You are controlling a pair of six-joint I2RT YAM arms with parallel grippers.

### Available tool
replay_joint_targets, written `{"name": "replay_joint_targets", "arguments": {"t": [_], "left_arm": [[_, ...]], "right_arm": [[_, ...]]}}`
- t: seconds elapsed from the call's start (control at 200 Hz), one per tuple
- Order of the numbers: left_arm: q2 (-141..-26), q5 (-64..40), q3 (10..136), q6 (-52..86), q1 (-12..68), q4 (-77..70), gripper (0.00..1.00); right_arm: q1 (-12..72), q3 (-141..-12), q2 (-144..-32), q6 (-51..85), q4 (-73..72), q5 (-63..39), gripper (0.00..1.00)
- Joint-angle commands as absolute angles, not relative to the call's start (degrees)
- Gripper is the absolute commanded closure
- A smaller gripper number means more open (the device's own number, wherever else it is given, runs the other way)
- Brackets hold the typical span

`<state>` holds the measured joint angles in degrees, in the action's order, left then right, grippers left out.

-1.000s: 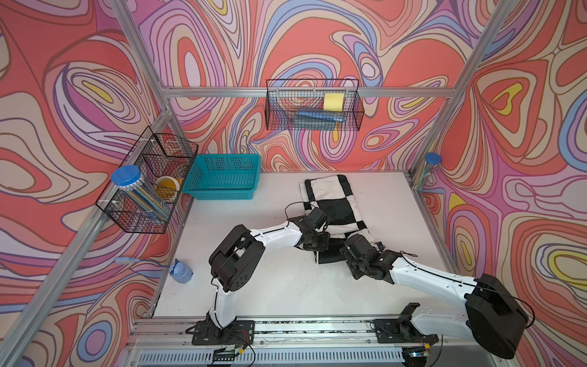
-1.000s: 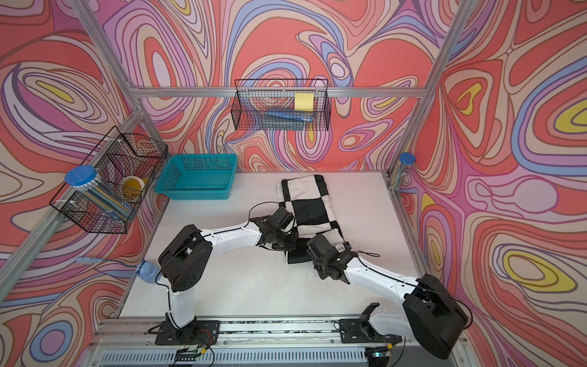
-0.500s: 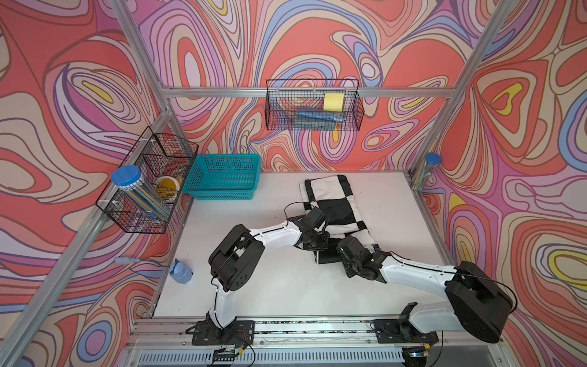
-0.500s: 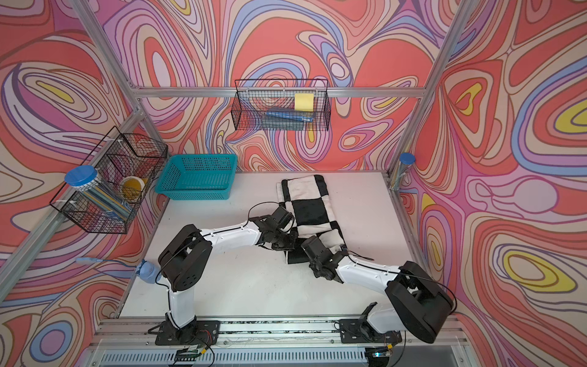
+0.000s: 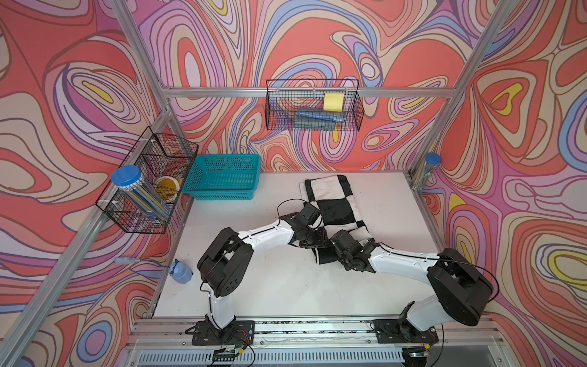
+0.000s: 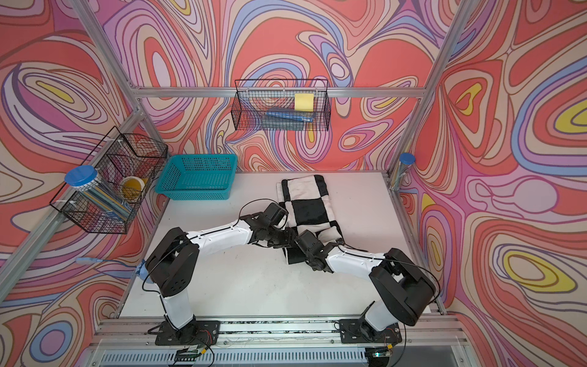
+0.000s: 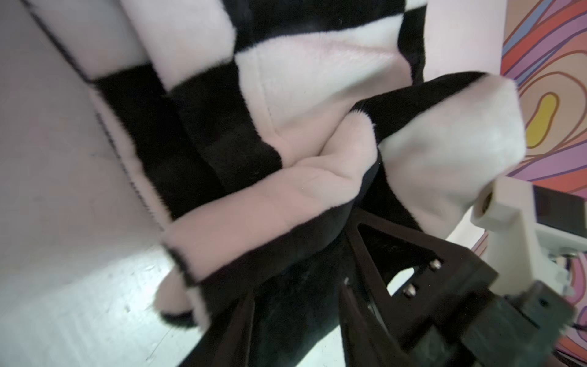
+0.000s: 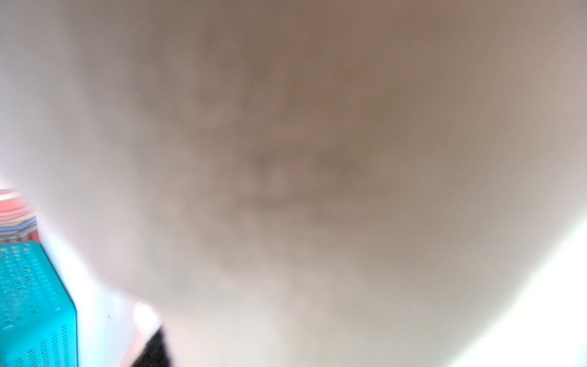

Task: Roll up the pillowcase
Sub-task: Roll the pillowcase at the center of the board.

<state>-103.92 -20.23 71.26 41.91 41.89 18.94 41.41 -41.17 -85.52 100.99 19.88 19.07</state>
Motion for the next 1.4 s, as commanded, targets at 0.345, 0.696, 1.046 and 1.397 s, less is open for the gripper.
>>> {"name": "replay_joint_targets", "arguments": {"t": [0.345,0.696,1.046,1.397], "left_arm": [[-101.3,-21.2,70.3,39.8,41.6,21.7,0.47],[-106.1,-23.6,74.3,37.5,44.3,24.5,0.49],[-102.4,-22.9,72.5,36.1,44.1,25.1,0.5],[-92.0,-19.5,70.2,30.8,44.2,28.5,0.48]], "right_arm": [[41.2,-44.4,-66.8,94.7,62.9,5.6,1.0],[32.9,-53.8,-82.6,77.9,58.9,-2.0,1.0],[29.4,-63.6,-91.6,71.8,57.5,-1.1,0.64],[26.5,-70.7,-98.7,69.4,53.3,-1.6,0.47]]}}
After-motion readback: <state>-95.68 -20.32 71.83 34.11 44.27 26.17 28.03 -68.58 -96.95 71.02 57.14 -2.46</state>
